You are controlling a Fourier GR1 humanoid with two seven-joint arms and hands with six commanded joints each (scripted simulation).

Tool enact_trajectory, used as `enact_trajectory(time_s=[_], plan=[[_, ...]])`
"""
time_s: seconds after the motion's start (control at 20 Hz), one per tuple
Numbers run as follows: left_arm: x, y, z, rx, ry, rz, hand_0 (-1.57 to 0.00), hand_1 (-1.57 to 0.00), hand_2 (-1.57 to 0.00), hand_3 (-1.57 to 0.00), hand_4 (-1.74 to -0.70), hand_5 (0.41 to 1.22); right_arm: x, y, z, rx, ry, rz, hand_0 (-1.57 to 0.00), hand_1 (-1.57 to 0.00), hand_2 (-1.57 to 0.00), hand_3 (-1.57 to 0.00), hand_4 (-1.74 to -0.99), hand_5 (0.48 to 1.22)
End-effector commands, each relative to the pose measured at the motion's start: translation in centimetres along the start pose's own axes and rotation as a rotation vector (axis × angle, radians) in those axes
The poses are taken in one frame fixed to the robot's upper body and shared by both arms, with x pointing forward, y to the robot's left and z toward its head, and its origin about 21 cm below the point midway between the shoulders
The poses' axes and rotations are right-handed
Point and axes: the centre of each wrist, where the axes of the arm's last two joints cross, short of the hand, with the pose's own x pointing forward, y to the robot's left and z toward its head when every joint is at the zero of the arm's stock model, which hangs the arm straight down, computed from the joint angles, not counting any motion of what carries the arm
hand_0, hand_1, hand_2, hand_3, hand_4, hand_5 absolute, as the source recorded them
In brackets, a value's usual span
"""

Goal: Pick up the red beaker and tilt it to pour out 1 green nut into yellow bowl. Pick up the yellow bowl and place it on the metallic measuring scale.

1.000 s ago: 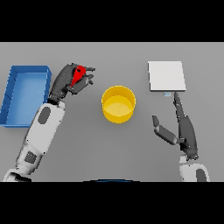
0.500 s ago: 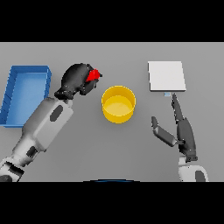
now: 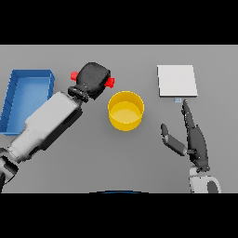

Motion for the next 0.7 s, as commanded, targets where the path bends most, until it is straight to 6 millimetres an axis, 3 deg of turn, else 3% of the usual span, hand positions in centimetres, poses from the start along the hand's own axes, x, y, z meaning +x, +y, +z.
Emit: enact_trajectory(time_s=[0.0, 0.1, 0.3, 0.65], plan=[[0.2, 0.2, -0.3, -0.028, -0.016, -0.054, -1.57, -1.57, -1.57, -1.39, -1.69, 1.211, -0.1, 0.2, -0.1, -0.006, 0.002, -0.008, 0.0, 0.0, 0.0, 0.0, -1.287, 0.69], [0.9, 1.1, -0.7, -0.049, -0.066, -0.157, -1.57, -1.57, -1.57, -1.28, -1.7, 1.215, 0.2, -0.1, 0.0, -0.022, -0.014, -0.018, 0.0, 0.0, 0.0, 0.0, -1.292, 0.678], [2.4, 1.3, -1.3, -0.12, -0.169, -0.346, -1.57, -1.57, -1.57, -1.45, -1.72, 1.218, 0.0, 0.7, 0.2, -0.016, 0.001, -0.062, 0.0, 0.0, 0.0, 0.0, -1.294, 0.653], [4.2, 1.0, -2.0, -0.195, -0.218, -0.655, -1.57, -1.57, -1.57, -1.55, -1.74, 1.22, -0.4, 0.7, -0.1, -0.038, 0.019, -0.031, 0.0, 0.0, 0.0, 0.0, -1.288, 0.627]])
